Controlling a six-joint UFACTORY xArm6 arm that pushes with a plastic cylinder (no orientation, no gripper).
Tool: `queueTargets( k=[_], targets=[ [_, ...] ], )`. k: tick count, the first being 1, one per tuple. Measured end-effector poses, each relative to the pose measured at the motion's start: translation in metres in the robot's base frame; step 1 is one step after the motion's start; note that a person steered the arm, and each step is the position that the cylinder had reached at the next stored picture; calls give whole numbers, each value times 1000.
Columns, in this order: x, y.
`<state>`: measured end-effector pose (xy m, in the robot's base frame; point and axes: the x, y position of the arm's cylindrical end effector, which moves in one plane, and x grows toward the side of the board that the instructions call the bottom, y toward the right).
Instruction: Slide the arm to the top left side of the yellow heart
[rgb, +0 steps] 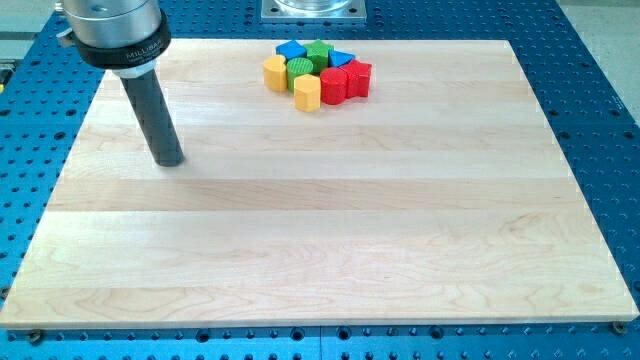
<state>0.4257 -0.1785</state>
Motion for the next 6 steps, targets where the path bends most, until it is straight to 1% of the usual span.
queueTargets(
  k=[3,4,5,6],
  targets=[
    [-2,-15],
    [-16,-16],
    [-79,-29],
    [-169,14]
  ],
)
